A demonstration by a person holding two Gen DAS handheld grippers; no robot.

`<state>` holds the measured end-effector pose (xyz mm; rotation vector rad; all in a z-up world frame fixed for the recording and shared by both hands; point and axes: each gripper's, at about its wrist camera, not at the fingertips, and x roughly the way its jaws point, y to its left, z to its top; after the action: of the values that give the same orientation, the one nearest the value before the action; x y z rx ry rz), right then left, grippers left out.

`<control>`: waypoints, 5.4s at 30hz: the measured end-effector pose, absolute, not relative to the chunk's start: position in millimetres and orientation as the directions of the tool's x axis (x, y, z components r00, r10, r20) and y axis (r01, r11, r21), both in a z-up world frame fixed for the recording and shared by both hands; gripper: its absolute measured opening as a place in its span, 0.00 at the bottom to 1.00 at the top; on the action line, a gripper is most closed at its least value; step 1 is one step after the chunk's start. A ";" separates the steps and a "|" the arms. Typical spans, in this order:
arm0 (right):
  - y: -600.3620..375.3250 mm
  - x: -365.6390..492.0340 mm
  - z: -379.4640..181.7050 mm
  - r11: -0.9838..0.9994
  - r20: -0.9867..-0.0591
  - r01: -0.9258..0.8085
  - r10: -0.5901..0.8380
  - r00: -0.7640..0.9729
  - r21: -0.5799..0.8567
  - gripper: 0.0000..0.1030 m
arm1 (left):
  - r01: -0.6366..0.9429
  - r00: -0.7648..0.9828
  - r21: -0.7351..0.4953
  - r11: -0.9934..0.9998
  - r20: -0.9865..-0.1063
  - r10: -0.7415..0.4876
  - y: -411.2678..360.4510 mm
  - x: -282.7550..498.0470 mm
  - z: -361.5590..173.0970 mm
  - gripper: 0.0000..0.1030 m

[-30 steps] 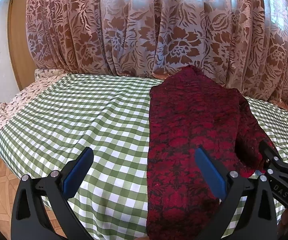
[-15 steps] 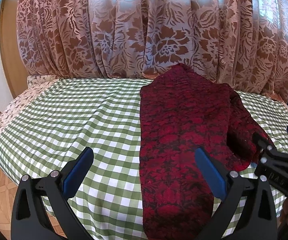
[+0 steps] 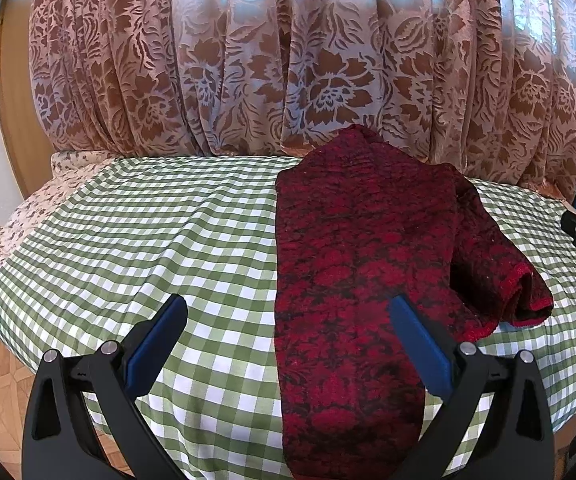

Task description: Fold small clothes

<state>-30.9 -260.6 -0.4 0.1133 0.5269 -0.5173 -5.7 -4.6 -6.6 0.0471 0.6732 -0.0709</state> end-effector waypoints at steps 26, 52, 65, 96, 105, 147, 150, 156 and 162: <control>-286.3 -27.4 -11.6 0.846 -0.521 0.533 -0.461 0.718 -0.014 0.97 | 0.155 0.746 0.056 0.986 -0.662 -0.079 -24.7 -0.6 -17.6 0.98; -220.2 72.7 -60.8 0.868 -0.706 -0.002 0.406 0.581 0.497 0.33 | 0.387 0.602 -0.202 0.900 -0.684 -0.412 25.1 3.9 -32.0 0.12; -243.6 76.9 1.7 0.880 -0.572 -0.114 0.393 0.720 0.461 0.09 | -0.020 0.743 -0.341 0.940 -0.634 -0.215 171.8 118.4 -3.1 0.12; -331.7 76.6 -79.5 0.829 -0.727 -0.018 0.500 0.470 0.559 0.75 | 0.041 0.416 -0.564 0.824 -0.741 -0.528 33.3 136.4 -78.0 0.68; -341.5 63.1 -43.5 0.950 -0.748 -0.033 0.264 0.609 0.309 0.00 | 0.139 0.373 -0.507 0.851 -0.769 -0.519 -34.9 132.2 -84.0 0.23; -319.2 -70.9 -80.7 0.963 -0.864 -0.083 0.267 0.427 0.257 0.13 | 0.222 0.469 -0.238 0.945 -0.824 -0.318 97.4 49.4 -19.7 0.18; -300.4 -100.1 -90.1 0.950 -0.880 -0.151 0.309 0.361 0.272 0.13 | 0.198 0.431 -0.169 0.965 -0.869 -0.241 112.6 33.3 -33.5 0.22; -325.1 -105.0 -85.5 0.890 -0.800 -0.094 0.444 0.403 0.447 0.27 | 0.063 0.482 -0.175 0.983 -0.857 -0.184 146.5 21.2 -27.2 0.35; -439.9 -56.7 -85.3 0.736 -0.671 0.274 0.315 0.671 0.619 0.31 | 0.098 0.568 -0.212 0.972 -0.791 -0.229 126.6 27.9 -1.9 0.36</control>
<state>-56.7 -439.9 -85.3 0.7672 0.8574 0.0259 27.9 126.6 -1.9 -0.1504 0.9486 -0.1928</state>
